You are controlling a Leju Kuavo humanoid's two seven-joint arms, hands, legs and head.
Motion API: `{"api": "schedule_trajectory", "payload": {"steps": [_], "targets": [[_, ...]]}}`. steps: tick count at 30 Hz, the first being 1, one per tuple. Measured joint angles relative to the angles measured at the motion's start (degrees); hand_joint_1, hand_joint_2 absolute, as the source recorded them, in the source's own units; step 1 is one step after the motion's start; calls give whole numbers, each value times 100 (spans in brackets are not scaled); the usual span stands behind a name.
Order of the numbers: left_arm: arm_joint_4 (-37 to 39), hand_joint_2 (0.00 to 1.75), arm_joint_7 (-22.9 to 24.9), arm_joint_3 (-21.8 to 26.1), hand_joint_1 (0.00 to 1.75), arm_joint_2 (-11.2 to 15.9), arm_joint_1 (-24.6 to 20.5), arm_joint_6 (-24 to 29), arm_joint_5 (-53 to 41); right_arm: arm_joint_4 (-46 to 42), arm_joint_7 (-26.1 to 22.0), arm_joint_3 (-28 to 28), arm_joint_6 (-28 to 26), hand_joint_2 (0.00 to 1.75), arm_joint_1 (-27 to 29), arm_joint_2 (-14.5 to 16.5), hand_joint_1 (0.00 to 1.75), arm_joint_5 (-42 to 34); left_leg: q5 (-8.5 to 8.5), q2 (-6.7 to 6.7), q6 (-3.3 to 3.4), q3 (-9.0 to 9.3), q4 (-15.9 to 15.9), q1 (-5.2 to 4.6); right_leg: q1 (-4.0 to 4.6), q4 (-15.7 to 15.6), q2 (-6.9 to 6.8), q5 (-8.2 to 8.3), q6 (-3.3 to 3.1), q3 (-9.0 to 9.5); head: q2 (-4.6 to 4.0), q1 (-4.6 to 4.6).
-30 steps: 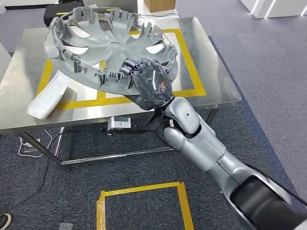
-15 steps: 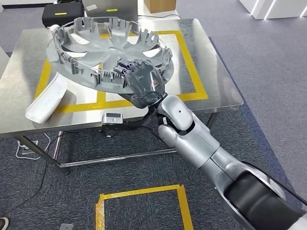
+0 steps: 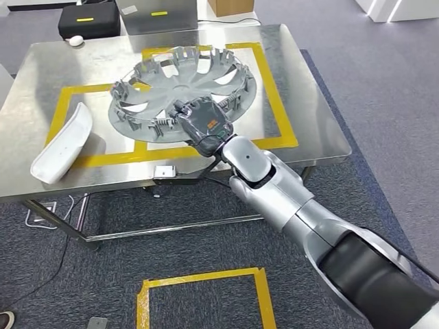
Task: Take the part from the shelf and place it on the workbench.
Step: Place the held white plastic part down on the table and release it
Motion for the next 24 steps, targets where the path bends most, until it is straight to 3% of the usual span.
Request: {"api": "schedule_trajectory", "payload": {"steps": [3, 4, 5, 6, 8, 9, 10, 13, 15, 16, 19, 20, 21, 23, 24], "targets": [[1, 175, 11, -32, 0, 6, 18, 14, 98, 319, 187, 249, 157, 175, -102, 40, 175, 516, -445, 14, -68, -445, 1003, 10, -4, -15, -17, -56, -83, 99, -1, -15], [2, 175, 20, -35, 0, 8, 35, 20, 130, 431, 269, 341, 215, 175, -122, 62, 175, 667, -528, 15, -75, -610, 1328, 12, 0, -14, -15, -79, -95, 135, -1, -14], [3, 175, 29, -41, 0, 9, 55, 26, 157, 530, 354, 413, 263, 175, -141, 90, 175, 771, -501, 15, -74, -708, 1481, 12, 4, -13, -9, -102, -99, 172, -1, -14], [4, 175, 38, -50, 0, 10, 72, 33, 177, 617, 440, 468, 310, 175, -172, 128, 175, 838, -349, 16, -64, -715, 1409, 12, 7, -12, 0, -126, -95, 210, -1, -14], [5, 175, 54, -67, 0, 15, 94, 44, 215, 769, 592, 530, 413, 175, -274, 214, 175, 888, 143, 15, -25, -514, 759, 9, 10, -7, 19, -182, -74, 284, -1, -12], [7, 175, 58, -72, 0, 17, 101, 46, 234, 847, 648, 552, 457, 175, -337, 255, 175, 895, 326, 15, -6, -389, 410, 1, 23, -1, 30, -209, -55, 304, -1, -16], [8, 175, 60, -75, 0, 17, 102, 48, 258, 928, 694, 570, 482, 175, -393, 292, 175, 896, 403, 15, 14, -277, 136, -7, 34, 6, 37, -228, -30, 308, -1, -18], [11, 175, 49, -101, 0, 13, 108, 69, 310, 1142, 817, 618, 456, 175, -529, 359, 175, 940, 332, 3, 61, -161, -95, -18, 49, -3, 40, -250, 50, 292, -1, -19], [11, 175, 33, -156, 0, 13, 119, 156, 267, 1257, 912, 632, 383, 175, -594, 379, 175, 980, 334, -2, 112, -128, -140, 5, 42, 96, 30, -352, 107, 232, -1, -13], [11, 175, 28, -200, 0, 12, 118, 226, 218, 1315, 962, 634, 336, 175, -619, 384, 175, 997, 337, -2, 139, -109, -164, 19, 38, 307, 28, -473, 134, 123, -1, -3], [11, 175, 27, -356, 0, 2, 120, 416, 119, 1505, 1090, 622, 232, 175, -642, 398, 175, 1032, 321, -1, 190, -88, -171, 26, 19, 1450, 24, -897, 190, -487, -1, 15], [11, 175, 29, -402, 0, -2, 127, 446, 115, 1565, 1114, 609, 224, 175, -642, 403, 175, 1029, 311, -1, 197, -77, -170, 26, 16, 1671, 24, -900, 202, -634, -1, 15], [11, 175, 32, -443, 0, -4, 135, 462, 117, 1618, 1128, 588, 223, 175, -645, 406, 175, 1023, 300, -3, 199, -60, -169, 27, 13, 1664, 23, -785, 206, -676, -1, 15], [11, 175, 34, -509, 0, -8, 142, 473, 123, 1698, 1137, 533, 228, 175, -662, 415, 175, 998, 269, -12, 182, -15, -167, 28, 8, 1023, 11, -306, 191, -451, -1, 17], [11, 175, 35, -537, 0, -11, 141, 475, 127, 1731, 1145, 501, 232, 131, -676, 420, 131, 978, 251, -16, 161, -4, -159, 16, 14, 627, -1, -109, 178, -269, -1, 15]]}}
